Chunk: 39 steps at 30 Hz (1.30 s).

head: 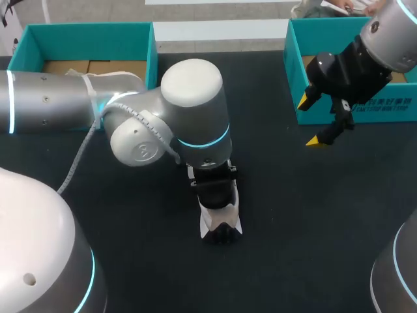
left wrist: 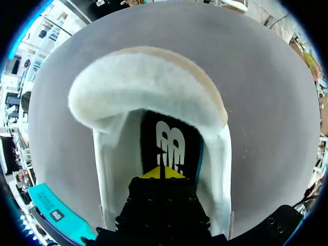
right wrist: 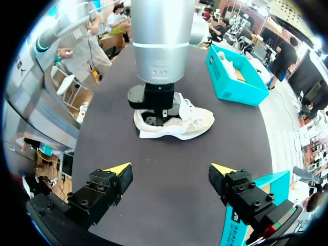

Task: Take the shoe out of the shoebox, open the shoe tongue, remove and reinsert the insole, then place the shoe into the shoebox

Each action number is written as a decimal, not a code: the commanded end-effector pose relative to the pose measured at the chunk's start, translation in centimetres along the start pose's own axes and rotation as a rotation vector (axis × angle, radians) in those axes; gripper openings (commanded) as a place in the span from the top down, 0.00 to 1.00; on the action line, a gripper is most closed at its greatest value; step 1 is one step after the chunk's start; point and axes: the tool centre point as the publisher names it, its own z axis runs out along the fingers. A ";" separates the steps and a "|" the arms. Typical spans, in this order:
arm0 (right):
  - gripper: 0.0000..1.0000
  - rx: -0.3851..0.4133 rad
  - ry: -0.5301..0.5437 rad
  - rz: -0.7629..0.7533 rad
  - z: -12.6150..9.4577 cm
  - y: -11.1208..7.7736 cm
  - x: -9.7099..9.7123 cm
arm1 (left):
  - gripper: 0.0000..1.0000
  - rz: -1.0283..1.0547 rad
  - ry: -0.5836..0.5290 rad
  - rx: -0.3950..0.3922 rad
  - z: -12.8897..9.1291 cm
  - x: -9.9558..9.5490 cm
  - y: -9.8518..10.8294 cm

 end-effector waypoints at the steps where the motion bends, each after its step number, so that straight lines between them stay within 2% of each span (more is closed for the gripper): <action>1: 0.00 0.003 0.002 0.000 0.1 0.1 -0.1 | 1.00 -0.003 0.008 -0.020 6.5 0.6 0.8; 9: 0.00 0.003 0.002 0.000 0.1 0.1 -0.1 | 1.00 -0.020 -0.024 -0.077 5.2 0.3 2.4; 18: 0.00 0.003 0.002 0.000 0.1 0.1 -0.1 | 1.00 -0.020 -0.030 -0.073 0.8 -0.3 1.9; 24: 0.00 0.003 0.002 0.000 0.1 0.1 -0.1 | 1.00 -0.023 -0.049 -0.179 -1.5 -0.5 2.1; 29: 0.00 0.003 0.002 0.000 0.1 0.1 -0.1 | 1.00 -0.029 -0.048 -0.200 -2.1 -0.5 2.5; 39: 0.00 0.003 0.002 0.000 0.1 0.1 -0.1 | 1.00 -0.001 -0.002 -0.188 -4.4 -0.6 2.5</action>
